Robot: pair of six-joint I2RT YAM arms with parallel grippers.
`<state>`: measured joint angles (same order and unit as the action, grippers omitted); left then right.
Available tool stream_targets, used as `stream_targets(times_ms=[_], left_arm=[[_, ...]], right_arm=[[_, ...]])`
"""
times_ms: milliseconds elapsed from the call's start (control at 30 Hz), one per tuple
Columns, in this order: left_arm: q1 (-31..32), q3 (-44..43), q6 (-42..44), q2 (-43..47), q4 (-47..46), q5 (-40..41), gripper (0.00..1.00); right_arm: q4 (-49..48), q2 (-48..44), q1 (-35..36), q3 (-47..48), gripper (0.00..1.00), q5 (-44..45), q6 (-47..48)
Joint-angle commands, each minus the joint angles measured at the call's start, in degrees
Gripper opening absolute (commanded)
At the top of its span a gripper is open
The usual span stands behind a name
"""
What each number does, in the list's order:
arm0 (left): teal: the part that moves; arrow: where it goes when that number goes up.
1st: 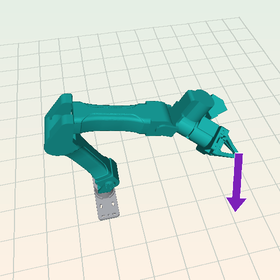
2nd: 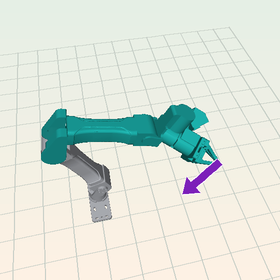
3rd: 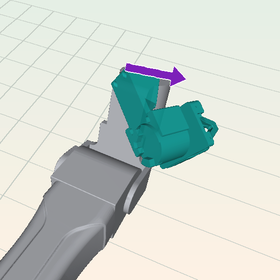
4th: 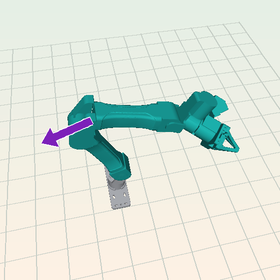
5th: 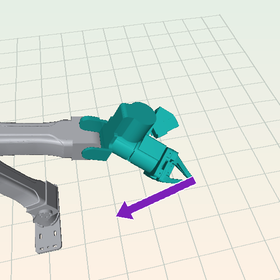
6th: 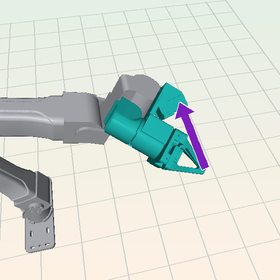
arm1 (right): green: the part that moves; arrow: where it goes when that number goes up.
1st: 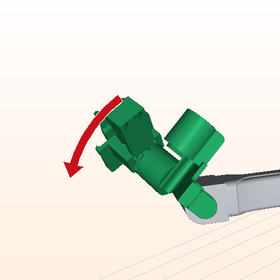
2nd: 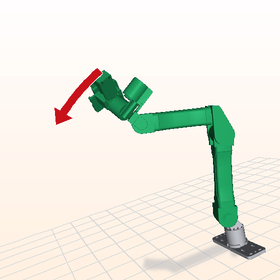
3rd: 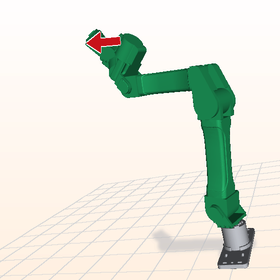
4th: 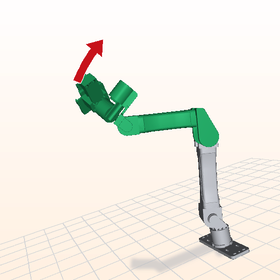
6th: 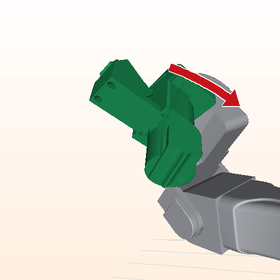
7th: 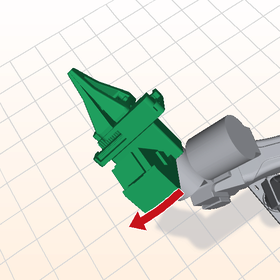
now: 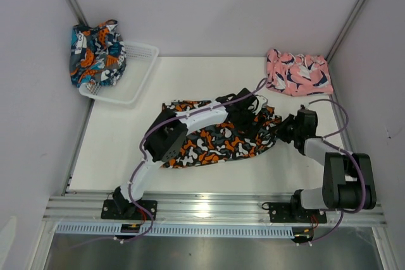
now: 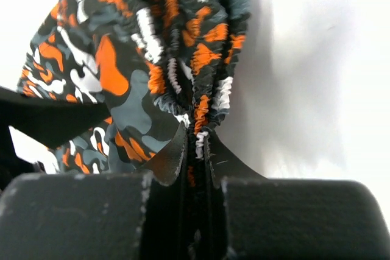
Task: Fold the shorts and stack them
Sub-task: Fold the shorts
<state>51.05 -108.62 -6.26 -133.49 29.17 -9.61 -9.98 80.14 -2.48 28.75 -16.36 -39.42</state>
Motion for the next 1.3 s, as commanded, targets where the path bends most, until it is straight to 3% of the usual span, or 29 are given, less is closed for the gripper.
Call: stream_targets(times_ms=[0, 233, 367, 500, 533, 600, 633, 800, 900, 1067, 1267], left_arm=[[-3.49, 0.60, -3.31, 8.06, 1.95, -3.04, 0.99], [-10.61, 11.04, -11.21, 27.91, -0.51, -3.77, 0.99], [-14.73, 26.30, -12.98, 42.83, -2.80, 1.78, 0.99], [-19.40, 42.67, -15.44, 53.47, -6.92, 2.40, 0.99], [-20.45, 50.10, -16.32, 55.42, -8.93, 2.05, 0.99], [-23.00, 54.11, -16.76, 60.34, -10.35, 2.48, 0.99], [-23.62, 58.82, -16.85, 61.41, -10.71, 3.10, 0.99], [-27.57, 65.63, -20.79, 63.62, -11.85, 6.00, 0.99], [-30.39, 72.04, -24.92, 64.76, -18.25, 3.38, 0.96], [-31.97, 73.20, -26.08, 62.84, -22.04, 1.26, 0.91], [-31.89, 73.46, -29.59, 56.43, -32.41, -7.00, 0.80]], right_arm=[[7.15, -4.28, 2.30, 4.29, 0.00, 9.75, 4.96], [18.13, -4.99, 2.30, 11.23, 0.00, 16.88, 8.56], [21.40, -4.90, 4.15, 14.83, 0.00, 24.16, 9.62], [20.79, -8.75, 8.36, 16.69, 0.00, 29.52, 14.53], [19.66, -9.73, 10.72, 17.03, 0.00, 30.94, 15.59], [19.30, -11.14, 12.15, 17.65, 0.00, 32.45, 18.49], [19.56, -11.93, 12.41, 18.09, 0.00, 31.83, 19.20], [23.50, -12.02, 13.64, 23.53, 0.00, 31.29, 22.27], [24.83, -12.29, 15.40, 26.25, 0.00, 32.18, 23.24], [27.11, -11.94, 17.15, 29.25, 0.00, 32.27, 25.00], [27.90, -11.50, 19.44, 31.71, 0.00, 32.18, 27.64]])
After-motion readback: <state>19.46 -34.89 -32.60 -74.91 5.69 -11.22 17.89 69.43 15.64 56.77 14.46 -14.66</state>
